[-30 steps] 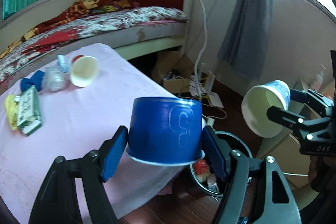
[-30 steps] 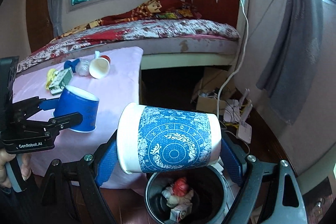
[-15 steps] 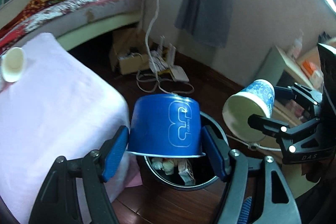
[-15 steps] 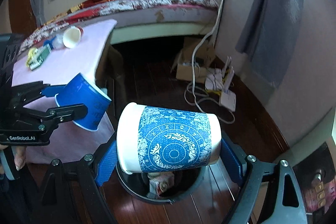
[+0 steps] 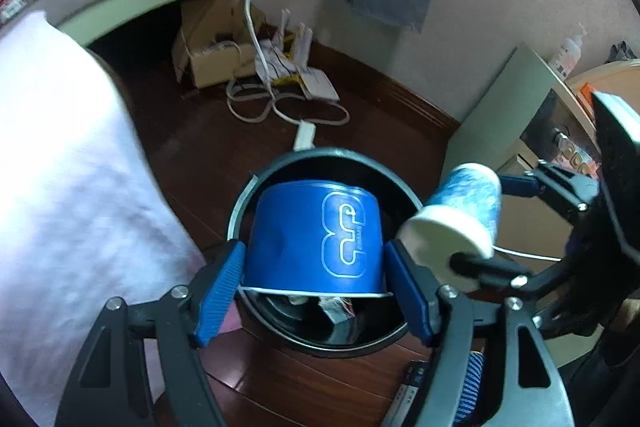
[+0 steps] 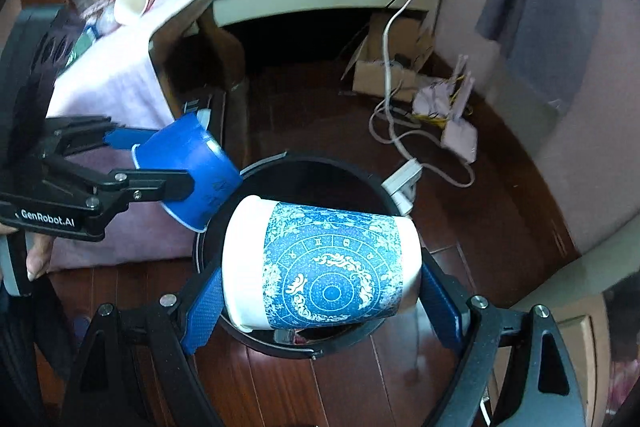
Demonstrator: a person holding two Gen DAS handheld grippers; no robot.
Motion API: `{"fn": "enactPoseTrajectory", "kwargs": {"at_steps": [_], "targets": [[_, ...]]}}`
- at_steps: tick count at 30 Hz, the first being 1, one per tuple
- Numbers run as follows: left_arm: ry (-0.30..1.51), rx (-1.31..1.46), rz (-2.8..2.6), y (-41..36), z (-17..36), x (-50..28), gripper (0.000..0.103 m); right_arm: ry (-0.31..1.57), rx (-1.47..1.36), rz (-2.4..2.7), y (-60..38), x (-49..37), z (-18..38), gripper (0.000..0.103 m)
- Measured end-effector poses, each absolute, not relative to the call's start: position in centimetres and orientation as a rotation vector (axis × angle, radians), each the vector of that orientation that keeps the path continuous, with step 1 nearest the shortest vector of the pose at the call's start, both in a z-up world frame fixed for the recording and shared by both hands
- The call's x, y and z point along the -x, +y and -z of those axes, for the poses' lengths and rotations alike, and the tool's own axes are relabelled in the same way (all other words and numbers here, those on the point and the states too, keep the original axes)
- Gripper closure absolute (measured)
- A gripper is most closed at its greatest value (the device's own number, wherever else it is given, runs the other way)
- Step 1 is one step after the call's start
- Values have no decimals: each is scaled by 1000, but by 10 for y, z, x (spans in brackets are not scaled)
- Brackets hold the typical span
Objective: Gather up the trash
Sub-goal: 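Carry both cups over the bin and release them inside, then move both open tools back over the bed toward the remaining items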
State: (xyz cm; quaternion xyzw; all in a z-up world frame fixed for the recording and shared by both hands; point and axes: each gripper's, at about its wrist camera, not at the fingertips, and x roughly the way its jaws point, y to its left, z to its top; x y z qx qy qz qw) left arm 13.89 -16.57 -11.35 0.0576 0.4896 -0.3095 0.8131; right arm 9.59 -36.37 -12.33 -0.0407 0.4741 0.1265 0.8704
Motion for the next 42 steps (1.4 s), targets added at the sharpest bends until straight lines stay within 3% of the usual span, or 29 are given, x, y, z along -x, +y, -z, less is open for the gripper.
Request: {"fn": "enactPoseTrajectory", "kwargs": {"at_steps": [4,7,21,42], "targets": [[1065,-124,613,-165,122,-139,10,1064,178,-199,-359,-105,153,2],[1041,-137,573,-160,121,-135,2,1091,179,-169,-363,-106,163,0],[997,-146,522,-149,110,-125,2,1051,180,-134,-356,-94,139,0],[861,-97,435,-108,44,-97,1,897,153,-144,-329,-81,58,0]]}}
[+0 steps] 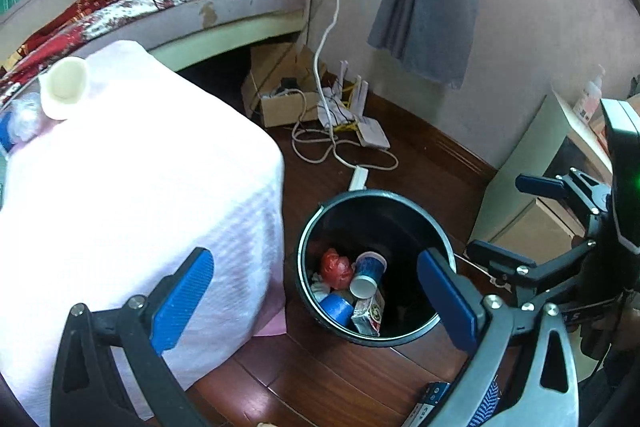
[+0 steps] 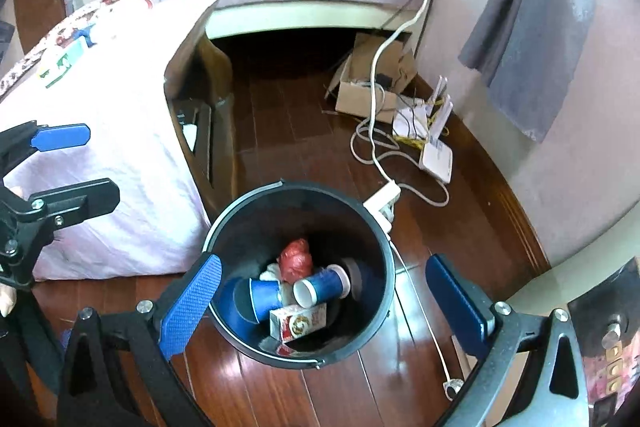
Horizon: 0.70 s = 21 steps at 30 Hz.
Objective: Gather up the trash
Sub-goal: 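Move both open tools back over the bed toward the remaining items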
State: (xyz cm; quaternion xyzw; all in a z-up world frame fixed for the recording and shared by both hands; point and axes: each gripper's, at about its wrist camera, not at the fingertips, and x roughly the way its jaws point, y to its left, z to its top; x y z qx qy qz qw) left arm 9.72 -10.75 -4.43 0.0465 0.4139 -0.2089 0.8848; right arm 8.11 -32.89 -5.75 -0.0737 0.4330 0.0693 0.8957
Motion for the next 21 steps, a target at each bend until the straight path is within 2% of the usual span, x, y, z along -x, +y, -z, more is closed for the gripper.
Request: {"fn": "enactPoseTrajectory", "kwargs": {"at_steps": [21], "targets": [[801,-48,279,-35,17,-102,1,770,153,-254,-260,-101,15,0]]}}
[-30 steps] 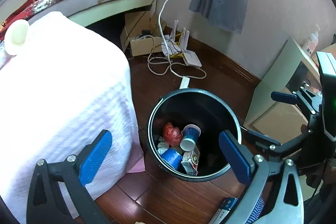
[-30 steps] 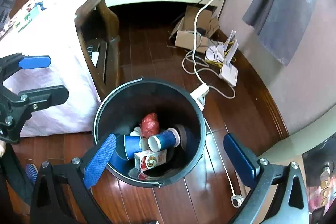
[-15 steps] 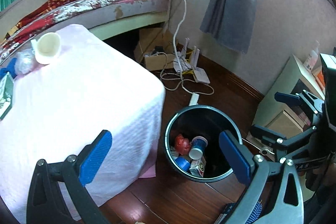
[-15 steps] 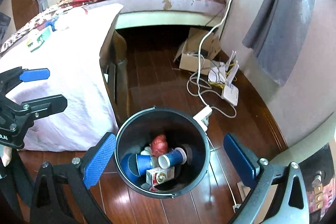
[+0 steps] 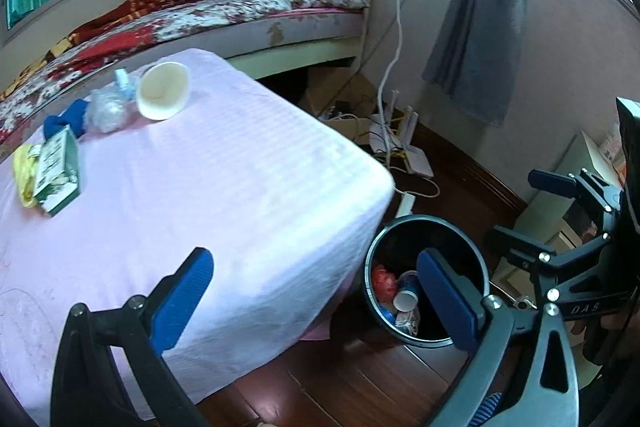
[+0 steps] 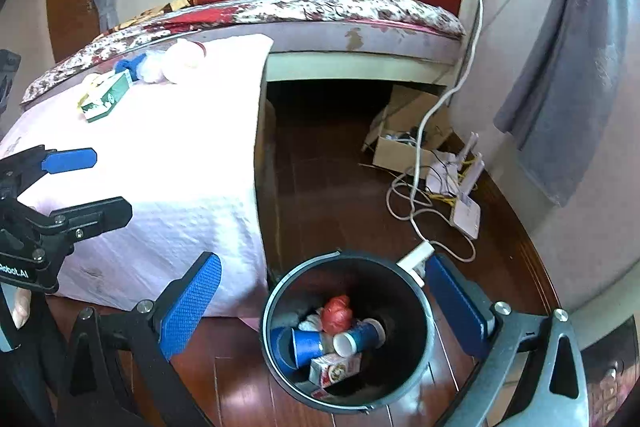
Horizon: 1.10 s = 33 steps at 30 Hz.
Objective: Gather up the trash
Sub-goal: 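Move both open tools back over the bed toward the remaining items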
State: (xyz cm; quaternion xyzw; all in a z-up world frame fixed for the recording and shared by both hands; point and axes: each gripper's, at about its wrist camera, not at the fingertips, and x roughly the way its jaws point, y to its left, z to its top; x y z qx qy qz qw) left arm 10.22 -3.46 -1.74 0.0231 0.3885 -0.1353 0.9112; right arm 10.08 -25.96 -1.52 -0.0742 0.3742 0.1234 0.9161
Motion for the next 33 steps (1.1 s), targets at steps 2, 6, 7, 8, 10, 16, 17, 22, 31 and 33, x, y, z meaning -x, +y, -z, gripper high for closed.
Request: {"fn": "enactPoseTrajectory", "kwargs": {"at_steps": [2,6,7,8,10,16,17,22,31,33], "targets": [[798,-41,263,-26,16,-102,1,761,148,-265,-254,-103,13,0],[790,-32,226,-7,13,-99,1,741,134,-291,-241,-109,5,0],[787,-30,215,-1,13,-99,1,734,130,-302,-236,-111,3,0],[787,-29,201,6,12,-100,1,729,129,-308,-232,-112,1,0],[789,-24,172,19,12,-102,1,701,132,-320,-221,-114,-5,0],[800,25,79,74,14,-103,1,623,110,-375,-180,-123,-22,0],[802,37,54,87,14,-103,1,613,103,-385,-173,-125,-24,0],[783,90,-31,145,12,-102,2,573,78,-437,-137,-136,-30,0],[751,181,-151,222,11,-124,13,644,155,-474,-65,-177,-31,0],[748,187,-176,237,12,-138,15,654,146,-485,-56,-191,-29,0]]}}
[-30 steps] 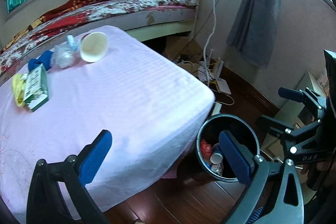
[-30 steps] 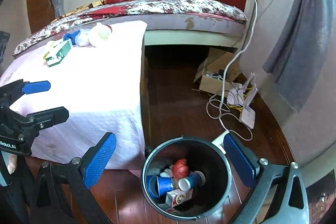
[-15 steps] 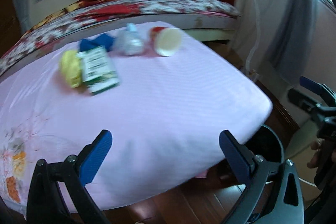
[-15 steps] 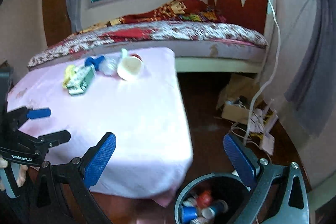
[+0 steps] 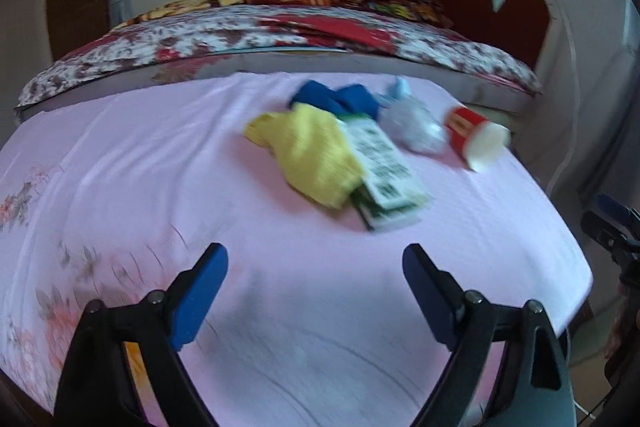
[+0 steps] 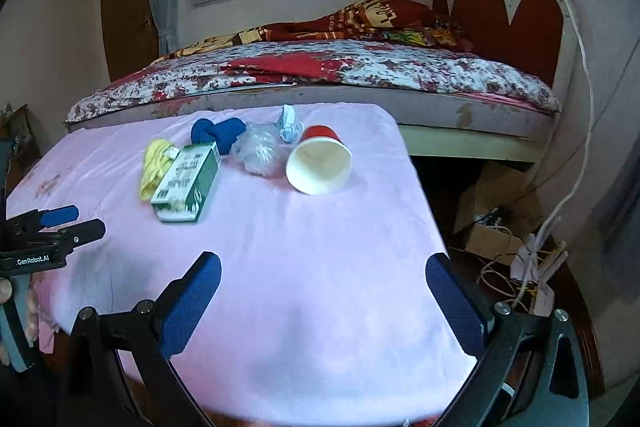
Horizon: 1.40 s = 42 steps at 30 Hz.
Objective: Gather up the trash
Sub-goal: 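Move both open tools back over the bed toward the remaining items, then grasp the yellow cloth with the left tool while the right tool grasps the red paper cup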
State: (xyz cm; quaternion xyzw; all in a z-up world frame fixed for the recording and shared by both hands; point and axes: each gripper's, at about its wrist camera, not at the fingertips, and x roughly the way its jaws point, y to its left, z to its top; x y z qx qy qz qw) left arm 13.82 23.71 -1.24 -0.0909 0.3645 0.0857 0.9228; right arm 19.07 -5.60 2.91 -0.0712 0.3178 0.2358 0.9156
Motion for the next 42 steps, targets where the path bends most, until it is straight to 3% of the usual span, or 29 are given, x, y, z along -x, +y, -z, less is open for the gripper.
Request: {"fn": "enactPoseTrajectory", "kwargs": {"at_steps": [16,26,30,34,42], "targets": [[810,169,-157,274,37,-237,20,781,206,-462,16,-316,4,0],[803,184,-85,277,33,-265,20,800,210,-473,29,-352,13,0],[819,220,-49,279,39,-278,24,804,204,-480,30,-355,16,1],[836,250,-26,280,45,-286,35,824,175,-493,28,-359,17,20],[826,257,11,276,46,-282,59,840,173,-514,32,-363,17,33]]}}
